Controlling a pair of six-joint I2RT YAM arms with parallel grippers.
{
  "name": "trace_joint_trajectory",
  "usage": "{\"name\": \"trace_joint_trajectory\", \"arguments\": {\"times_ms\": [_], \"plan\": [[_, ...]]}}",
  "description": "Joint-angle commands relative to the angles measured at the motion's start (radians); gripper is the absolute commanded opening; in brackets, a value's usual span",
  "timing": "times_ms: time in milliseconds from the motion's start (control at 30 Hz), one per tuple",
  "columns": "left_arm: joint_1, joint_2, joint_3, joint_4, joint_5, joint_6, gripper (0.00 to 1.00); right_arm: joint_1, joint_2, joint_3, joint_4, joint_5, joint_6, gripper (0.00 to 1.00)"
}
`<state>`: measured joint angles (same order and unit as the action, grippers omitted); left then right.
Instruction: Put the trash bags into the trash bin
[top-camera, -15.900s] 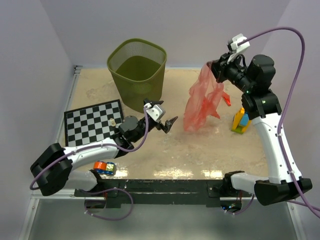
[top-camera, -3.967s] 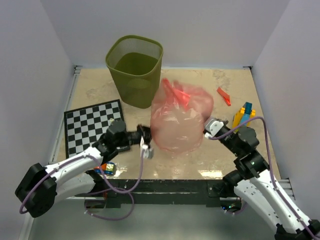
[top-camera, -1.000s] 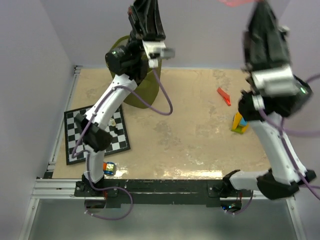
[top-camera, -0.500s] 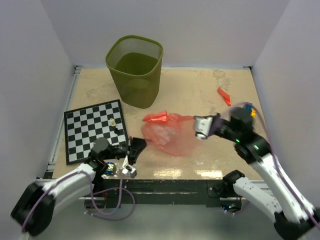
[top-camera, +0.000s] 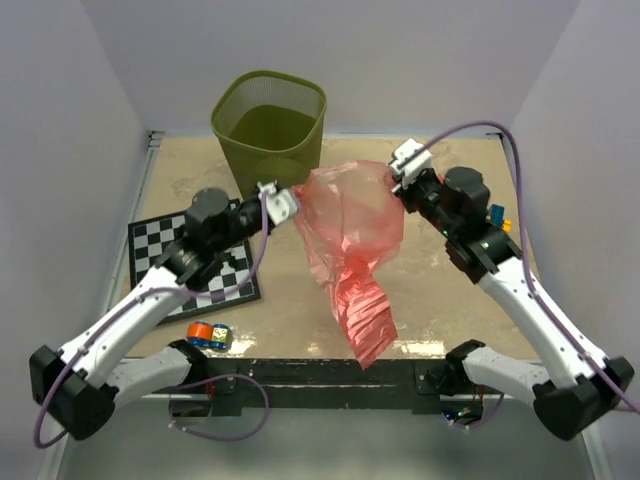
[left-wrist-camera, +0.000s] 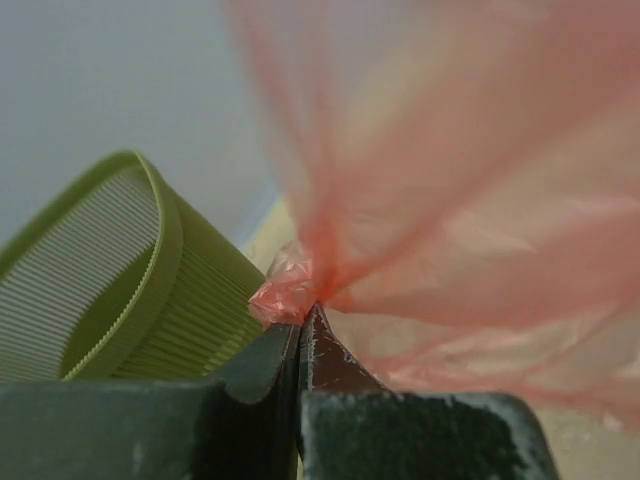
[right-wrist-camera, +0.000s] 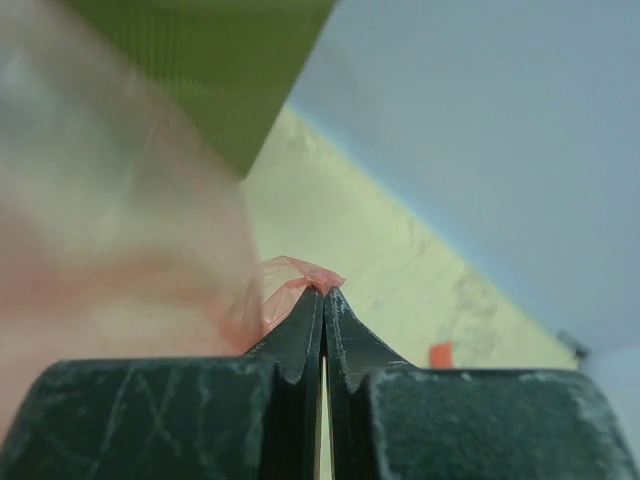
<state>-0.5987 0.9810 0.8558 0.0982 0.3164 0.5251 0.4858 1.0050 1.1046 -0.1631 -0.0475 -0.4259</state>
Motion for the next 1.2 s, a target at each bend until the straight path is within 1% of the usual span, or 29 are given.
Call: {"name": "trace_joint_trajectory", "arguments": {"times_ms": [0, 100, 167, 233, 267, 367, 433, 467, 500, 533, 567, 600, 633, 667, 700, 733, 767, 800, 833, 867, 900, 933, 967, 1000, 1033, 1067, 1100, 1133, 1167], "plan": [[0.048, 0.161, 0.274, -0.271, -0.158, -0.364, 0.00, -0.021, 0.090, 0.075, 0.007, 0.172, 0.209, 0.00], [0.048, 0.290, 0.452, -0.206, -0.229, -0.405, 0.00, -0.099, 0.220, 0.205, 0.062, 0.199, 0.271, 0.00], [0.048, 0.387, 0.614, -0.122, -0.299, -0.384, 0.00, -0.162, 0.370, 0.401, 0.089, 0.221, 0.286, 0.00], [0.050, 0.491, 0.804, 0.005, -0.367, -0.329, 0.00, -0.225, 0.521, 0.661, 0.106, 0.230, 0.289, 0.00], [0.051, 0.545, 0.878, 0.070, -0.382, -0.286, 0.00, -0.240, 0.603, 0.831, 0.106, 0.222, 0.280, 0.00], [0.051, 0.704, 1.110, 0.427, -0.421, -0.111, 0.00, -0.242, 0.814, 1.362, 0.152, 0.175, 0.239, 0.00], [0.050, 0.828, 1.329, 0.622, -0.399, -0.025, 0.00, -0.231, 0.877, 1.596, 0.286, 0.071, 0.207, 0.00], [0.043, 0.896, 1.483, 0.674, -0.376, 0.001, 0.00, -0.222, 0.853, 1.607, 0.406, 0.023, 0.200, 0.00], [0.039, 0.973, 1.629, 0.728, -0.326, 0.039, 0.00, -0.208, 0.801, 1.533, 0.535, -0.038, 0.193, 0.00], [0.031, 1.031, 1.704, 0.805, -0.241, 0.091, 0.00, -0.182, 0.708, 1.402, 0.714, -0.084, 0.167, 0.00], [0.022, 1.054, 1.706, 0.925, -0.167, 0.143, 0.00, -0.149, 0.622, 1.211, 0.869, -0.125, 0.110, 0.00], [0.002, 1.047, 1.653, 1.025, -0.087, 0.224, 0.00, -0.094, 0.536, 1.042, 0.995, -0.162, 0.007, 0.00], [-0.016, 1.000, 1.549, 1.085, -0.033, 0.309, 0.00, -0.048, 0.474, 0.879, 1.037, -0.195, -0.134, 0.00], [-0.038, 0.971, 1.417, 1.139, 0.008, 0.355, 0.00, -0.015, 0.428, 0.809, 1.040, -0.230, -0.177, 0.00], [-0.053, 0.914, 1.291, 1.182, 0.027, 0.374, 0.00, 0.002, 0.378, 0.679, 1.028, -0.245, -0.224, 0.00], [-0.067, 0.847, 1.128, 1.228, 0.033, 0.380, 0.00, 0.014, 0.332, 0.509, 1.013, -0.239, -0.285, 0.00], [-0.081, 0.788, 0.948, 1.271, 0.042, 0.395, 0.00, 0.022, 0.287, 0.392, 0.987, -0.217, -0.334, 0.00], [-0.098, 0.728, 0.778, 1.316, 0.041, 0.414, 0.00, 0.028, 0.241, 0.191, 0.928, -0.175, -0.391, 0.00], [-0.117, 0.675, 0.552, 1.374, 0.046, 0.432, 0.00, 0.033, 0.207, 0.060, 0.854, -0.104, -0.408, 0.00], [-0.131, 0.597, 0.335, 1.417, 0.064, 0.461, 0.00, 0.033, 0.184, -0.063, 0.720, -0.056, -0.409, 0.00], [-0.141, 0.512, 0.061, 1.437, 0.134, 0.516, 0.00, 0.033, 0.157, -0.116, 0.492, -0.061, -0.430, 0.00], [-0.136, 0.392, -0.212, 1.427, 0.267, 0.617, 0.00, 0.034, 0.123, -0.147, 0.175, -0.145, -0.465, 0.00], [-0.133, 0.254, -0.417, 1.430, 0.361, 0.640, 0.00, 0.034, 0.062, -0.176, -0.081, -0.235, -0.485, 0.00], [-0.133, 0.119, -0.595, 1.417, 0.427, 0.598, 0.00, 0.036, -0.021, -0.192, -0.246, -0.330, -0.487, 0.00], [-0.141, -0.062, -0.686, 1.343, 0.453, 0.526, 0.00, 0.037, -0.105, -0.195, -0.363, -0.398, -0.441, 0.00], [-0.151, -0.252, -0.711, 1.102, 0.473, 0.510, 0.00, 0.037, -0.209, -0.189, -0.418, -0.457, -0.392, 0.00], [-0.164, -0.380, -0.646, 0.710, 0.484, 0.573, 0.00, 0.037, -0.294, -0.171, -0.458, -0.504, -0.416, 0.00], [-0.168, -0.431, -0.547, 0.426, 0.462, 0.582, 0.00, 0.037, -0.397, -0.179, -0.352, -0.483, -0.313, 0.00], [-0.170, -0.436, -0.505, 0.352, 0.413, 0.531, 0.00, 0.037, -0.467, -0.195, -0.248, -0.406, -0.195, 0.00]]}}
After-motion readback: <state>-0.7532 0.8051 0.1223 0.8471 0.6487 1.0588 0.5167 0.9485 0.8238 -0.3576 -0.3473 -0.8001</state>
